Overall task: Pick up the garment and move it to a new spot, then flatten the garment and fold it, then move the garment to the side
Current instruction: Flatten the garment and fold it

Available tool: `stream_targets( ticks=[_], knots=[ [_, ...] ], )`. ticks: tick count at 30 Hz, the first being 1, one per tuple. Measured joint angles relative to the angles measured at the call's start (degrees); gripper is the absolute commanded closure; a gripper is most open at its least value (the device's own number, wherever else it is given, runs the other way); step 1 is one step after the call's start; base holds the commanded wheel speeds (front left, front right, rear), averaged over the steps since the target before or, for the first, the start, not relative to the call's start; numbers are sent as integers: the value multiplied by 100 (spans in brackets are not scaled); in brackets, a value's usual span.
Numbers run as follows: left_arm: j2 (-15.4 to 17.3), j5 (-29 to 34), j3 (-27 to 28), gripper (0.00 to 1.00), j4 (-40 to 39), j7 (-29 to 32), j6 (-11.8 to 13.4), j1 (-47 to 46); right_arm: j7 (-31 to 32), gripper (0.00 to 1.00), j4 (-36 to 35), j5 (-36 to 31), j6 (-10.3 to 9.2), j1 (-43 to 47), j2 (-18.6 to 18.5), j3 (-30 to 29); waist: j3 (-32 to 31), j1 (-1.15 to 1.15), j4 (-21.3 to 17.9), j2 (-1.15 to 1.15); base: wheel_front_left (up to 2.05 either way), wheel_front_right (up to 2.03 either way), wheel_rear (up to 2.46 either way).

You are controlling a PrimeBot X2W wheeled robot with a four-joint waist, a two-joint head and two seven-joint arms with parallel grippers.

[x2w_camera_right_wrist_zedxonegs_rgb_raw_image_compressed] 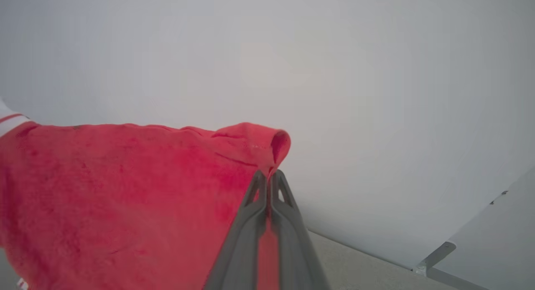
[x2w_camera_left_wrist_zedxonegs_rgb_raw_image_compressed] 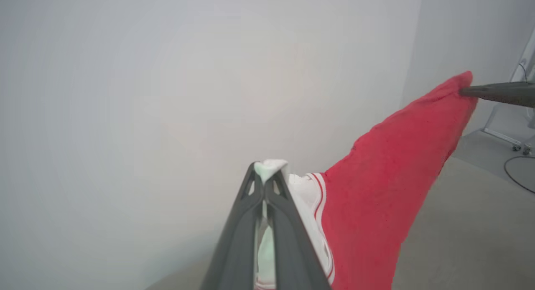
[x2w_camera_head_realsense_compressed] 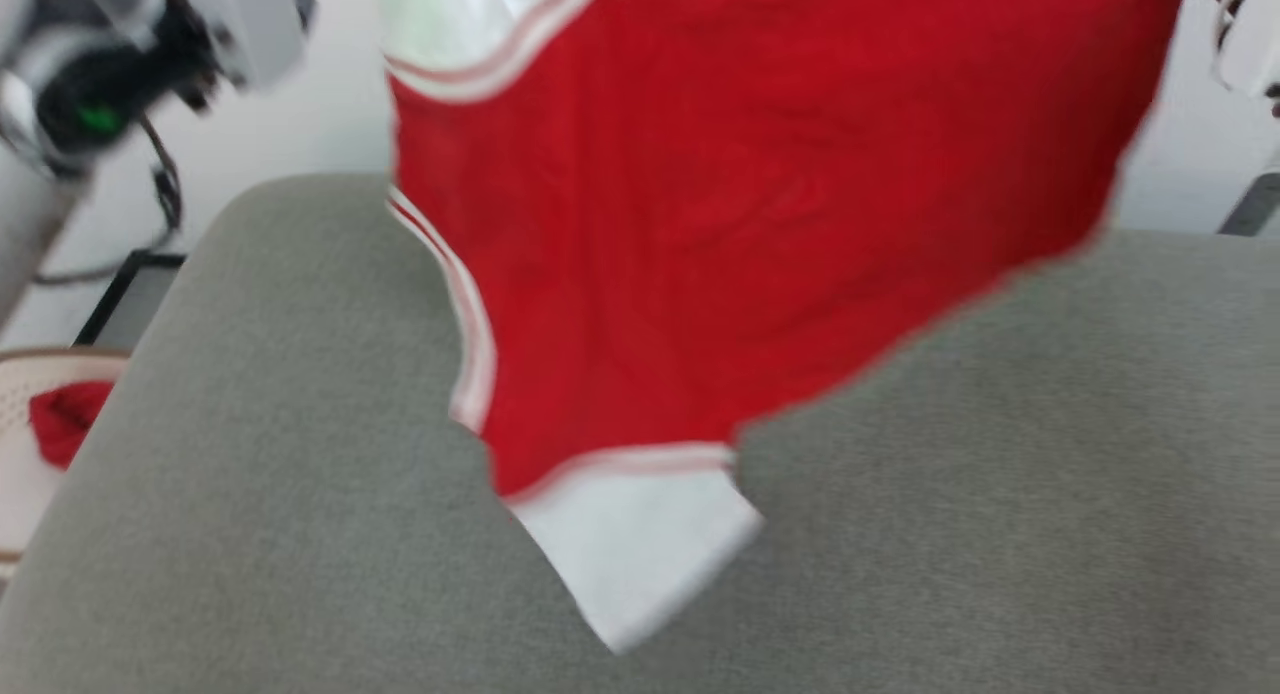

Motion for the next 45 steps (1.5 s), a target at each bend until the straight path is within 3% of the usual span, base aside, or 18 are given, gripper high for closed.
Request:
stream_targets(
  ticks=[6,12,23,28,32,37,41,45],
  knots=[
    [-203,20,-104,100,662,109,0,-621,-86,100,20,-121,0,-201,181,-47,-191,0,-249,0,0,0,0],
    [-199,38,-305,100,831,166,0,-1079,-23,100,-111,-98,0,-312,215,-191,-169,0,-406,0,0,0,0],
    [26,121,-552,100,790,89,0,-1964,2,100,-322,-478,0,-834,110,-722,688,0,-491,0,0,0,0],
    [58,762,-649,100,1255,-479,-1,-2640,-1004,100,-114,-1502,0,-1392,398,-936,1355,0,-571,0,0,0,0],
    [-211,1546,-665,100,1675,-1514,-4,-3478,-2351,100,199,-2603,0,-1975,638,-1020,1945,0,-659,0,0,0,0],
    [-655,1967,-463,100,2059,-2672,8,-4389,-3753,100,467,-3672,0,-2666,638,-1121,2715,0,-709,0,0,0,0],
    [-787,1959,-316,100,2210,-3082,7,-4422,-4042,100,857,-4005,0,-2683,699,-993,3322,0,-686,0,0,0,0],
    [-843,1856,-237,100,2180,-3155,1,-3877,-4076,100,1272,-3945,0,-2418,838,-693,3831,0,-608,0,0,0,0]
  ],
)
